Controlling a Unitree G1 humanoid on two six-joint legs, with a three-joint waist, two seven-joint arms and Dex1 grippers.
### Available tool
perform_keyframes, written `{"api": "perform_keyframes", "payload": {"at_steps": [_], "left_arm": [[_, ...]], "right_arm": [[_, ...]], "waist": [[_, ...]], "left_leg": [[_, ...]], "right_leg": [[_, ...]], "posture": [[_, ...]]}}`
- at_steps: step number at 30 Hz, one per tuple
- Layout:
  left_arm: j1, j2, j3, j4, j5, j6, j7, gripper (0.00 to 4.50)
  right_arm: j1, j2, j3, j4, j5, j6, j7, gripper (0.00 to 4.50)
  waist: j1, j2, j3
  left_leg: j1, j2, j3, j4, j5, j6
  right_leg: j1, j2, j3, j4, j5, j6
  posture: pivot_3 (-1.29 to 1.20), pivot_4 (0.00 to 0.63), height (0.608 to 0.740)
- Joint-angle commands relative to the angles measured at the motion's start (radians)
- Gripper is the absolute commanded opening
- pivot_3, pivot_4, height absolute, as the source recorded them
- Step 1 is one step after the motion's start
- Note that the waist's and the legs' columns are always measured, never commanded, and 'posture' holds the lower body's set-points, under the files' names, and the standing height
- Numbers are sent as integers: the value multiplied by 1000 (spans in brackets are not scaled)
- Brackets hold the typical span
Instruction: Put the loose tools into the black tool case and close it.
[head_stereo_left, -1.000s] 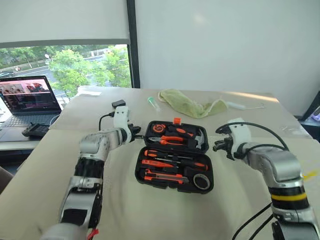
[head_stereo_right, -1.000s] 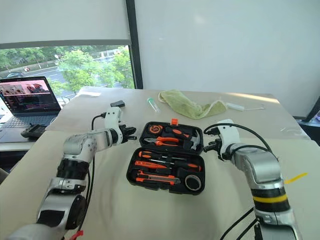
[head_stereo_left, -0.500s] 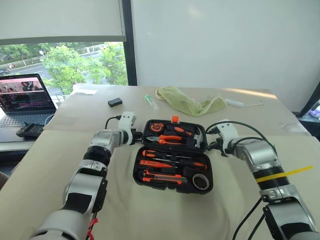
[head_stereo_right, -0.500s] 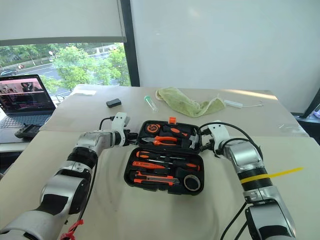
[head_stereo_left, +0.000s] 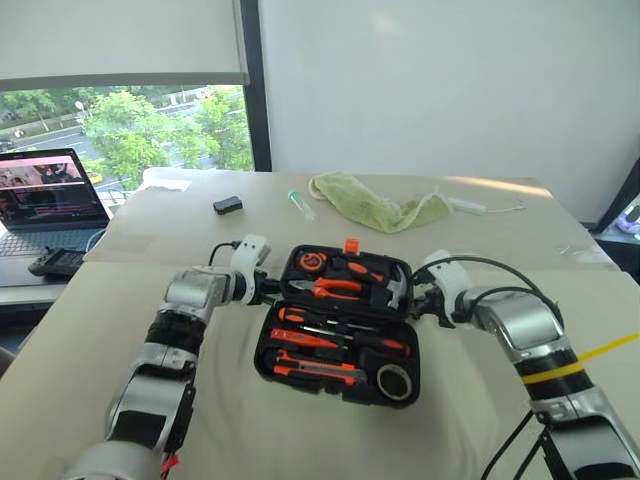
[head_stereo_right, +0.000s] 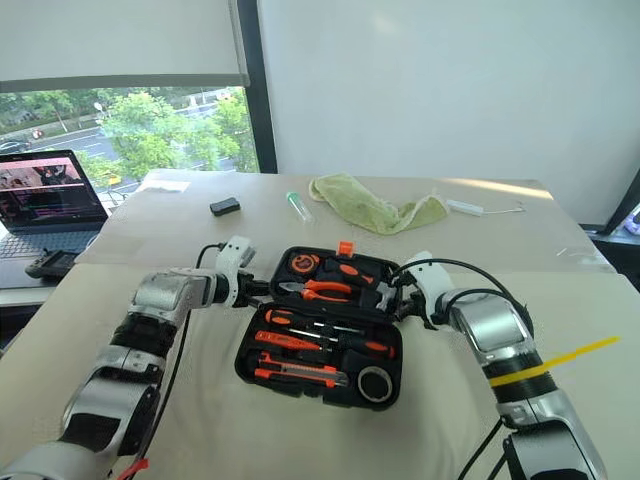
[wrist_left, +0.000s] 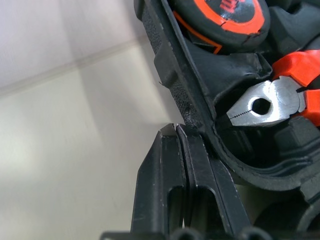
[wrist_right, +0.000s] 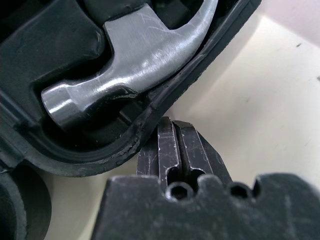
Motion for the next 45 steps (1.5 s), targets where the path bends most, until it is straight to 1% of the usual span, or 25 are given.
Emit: {"api": "perform_keyframes", "payload": {"at_steps": [1,5,8,9,10,11,12,14,15,16,17,18,20,23,25,27,32,38,40,41,42,43,45], "left_arm": [[108,-31,5,-310,-107,202,6,96],[223,-40,83,-550,-144,370,74,96],[243,-56,144,-606,-147,395,121,96],[248,-40,154,-618,-143,385,125,14],[252,-23,162,-629,-140,367,128,295],[245,-17,190,-635,-146,372,133,562],[236,-11,213,-640,-152,377,137,823],[218,15,223,-658,-144,358,151,1566],[200,24,225,-660,-139,361,165,1831],[178,31,224,-658,-144,380,172,2311],[154,39,219,-651,-148,418,180,2560],[127,51,202,-639,-137,461,201,2904],[57,28,209,-582,-129,534,242,2904],[-45,-20,228,-463,-134,586,271,2904],[-94,-36,203,-379,-116,589,295,2904],[-120,-59,201,-309,-97,574,331,2904],[-131,-73,183,-233,-77,561,383,2904],[-96,-78,150,-216,-74,552,407,2904],[-79,-94,143,-205,-80,550,407,2387],[-74,-98,141,-203,-81,548,408,2225],[-69,-111,157,-195,-85,555,412,1889],[-67,-120,170,-189,-89,559,414,1449],[-62,-127,180,-189,-94,552,413,785]], "right_arm": [[52,26,19,-152,43,39,18,0],[99,32,-28,-220,39,74,-19,0],[112,-1,-40,-244,15,71,-33,0],[115,-24,-50,-257,16,77,-28,289],[120,-45,-62,-276,20,87,-22,621],[121,-59,-87,-297,28,108,-25,837],[121,-67,-111,-315,34,128,-32,1205],[110,-67,-175,-345,63,196,-42,1893],[95,-58,-212,-358,90,242,-38,2163],[76,-47,-241,-367,115,284,-35,2591],[54,-30,-265,-368,136,316,-34,2598],[30,-10,-287,-361,153,345,-38,2598],[-20,18,-292,-317,163,376,-56,2598],[-83,58,-282,-219,160,383,-87,2598],[-118,61,-241,-133,144,357,-98,2598],[-137,49,-201,-67,130,332,-98,2598],[-161,23,-168,-10,129,314,-89,2598],[-154,14,-136,25,134,308,-78,2598],[-146,24,-126,69,126,283,-77,2095],[-146,28,-124,84,124,275,-77,1942],[-144,30,-121,96,124,268,-72,1622],[-144,30,-119,103,123,262,-68,1226],[-141,28,-115,109,123,250,-60,589]], "waist": [[2,0,0],[4,0,0],[9,0,0],[12,0,0],[15,0,0],[17,0,0],[17,0,0],[18,0,0],[20,0,0],[22,0,0],[22,0,0],[23,0,0],[20,0,0],[19,0,0],[19,0,0],[17,0,0],[8,0,0],[5,0,0],[6,0,0],[6,0,0],[7,0,0],[8,0,0],[10,0,0]], "left_leg": [[0,0,0,0,0,0],[1,0,0,1,0,0],[1,0,0,2,0,0],[1,0,0,3,0,0],[0,0,0,3,0,0],[0,-1,0,3,0,0],[1,0,0,3,0,0],[1,0,0,3,0,0],[1,0,-1,4,0,0],[1,0,-1,4,0,0],[1,0,-1,4,0,0],[1,0,-1,5,0,0],[3,0,-1,5,0,1],[5,-1,-1,5,-2,4],[5,-1,-1,5,-1,4],[5,-2,-1,5,2,-2],[3,-2,-1,3,3,-3],[2,-1,-1,3,4,-3],[3,-1,-1,3,4,-3],[3,-1,-1,3,4,-3],[4,-1,-1,3,4,-3],[5,-1,-1,4,3,-3],[9,-1,-1,3,3,-2]], "right_leg": [[0,0,0,0,0,0],[1,0,1,1,0,0],[1,-1,1,2,0,0],[1,-1,1,3,0,0],[1,-1,1,3,0,0],[1,-2,1,4,0,0],[1,-1,1,5,0,0],[0,-1,1,6,0,-1],[0,-1,1,7,0,-1],[0,-2,1,8,0,-1],[0,-1,1,8,0,-1],[0,-2,1,8,0,-1],[1,-1,2,9,1,-2],[2,0,2,10,1,-2],[3,0,1,11,1,-3],[3,0,1,11,1,-2],[-1,-1,2,10,1,-2],[0,-1,2,10,1,-2],[0,-1,2,10,1,-2],[0,-1,2,10,1,-2],[1,-1,2,10,1,-2],[3,-2,2,10,1,-3],[6,-2,2,10,1,-3]], "posture": [[0,150,740],[0,150,740],[0,150,740],[0,150,740],[0,150,740],[0,150,740],[0,150,740],[0,150,740],[0,150,740],[0,150,740],[0,150,740],[0,150,740],[0,150,740],[0,150,740],[0,150,740],[0,150,740],[0,150,740],[0,150,740],[0,150,740],[0,150,740],[0,150,740],[0,150,740],[0,150,740]]}}
